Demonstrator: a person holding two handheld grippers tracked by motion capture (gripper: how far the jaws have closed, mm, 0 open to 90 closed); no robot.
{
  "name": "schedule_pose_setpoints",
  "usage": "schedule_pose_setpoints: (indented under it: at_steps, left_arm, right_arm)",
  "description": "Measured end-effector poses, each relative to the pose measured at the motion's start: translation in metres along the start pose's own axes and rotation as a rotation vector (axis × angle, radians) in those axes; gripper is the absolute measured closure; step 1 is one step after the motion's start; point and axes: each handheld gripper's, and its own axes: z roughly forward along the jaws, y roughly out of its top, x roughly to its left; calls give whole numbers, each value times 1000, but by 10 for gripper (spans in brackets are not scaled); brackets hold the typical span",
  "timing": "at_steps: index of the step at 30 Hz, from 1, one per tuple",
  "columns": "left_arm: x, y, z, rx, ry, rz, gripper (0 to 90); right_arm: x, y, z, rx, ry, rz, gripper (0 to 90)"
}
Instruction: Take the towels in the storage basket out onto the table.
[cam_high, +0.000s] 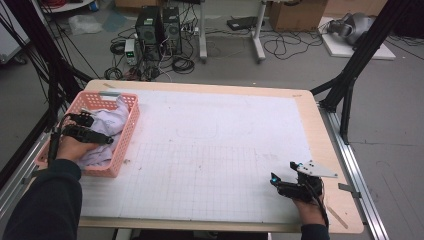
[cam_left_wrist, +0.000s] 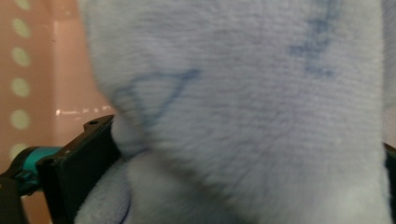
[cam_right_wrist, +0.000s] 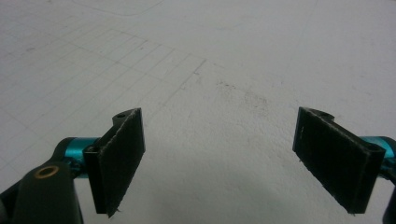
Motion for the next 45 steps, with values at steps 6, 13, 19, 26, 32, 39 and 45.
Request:
schedule_pose_setpoints:
  at_steps: [6,13,19,26,32,39,45]
  left_arm:
    - [-2,1,3,38,-29,-34,18]
    - [-2,1,-2,46,-61,-25,126]
    - [-3,1,-8,5,-90,-24,460]
    - [0,2,-15,-39,-85,-101,547]
    - [8,-2,-35,-234,-133,-168,564]
    - [14,-10,-54,-444,-195,-193,564]
    - [15,-12,-63,-543,-208,-199,564]
  right_arm:
    - [0,1,1,1,2,-4,155]
    - [0,1,-1,-3,-4,0,155]
    - [0,1,-1,1,-8,3,155]
    - [-3,0,-4,-2,-18,12,155]
    - [-5,0,-6,-9,-21,24,156]
    - [-3,0,-6,-21,-8,22,155]
    - [-3,0,-5,-21,-9,23,156]
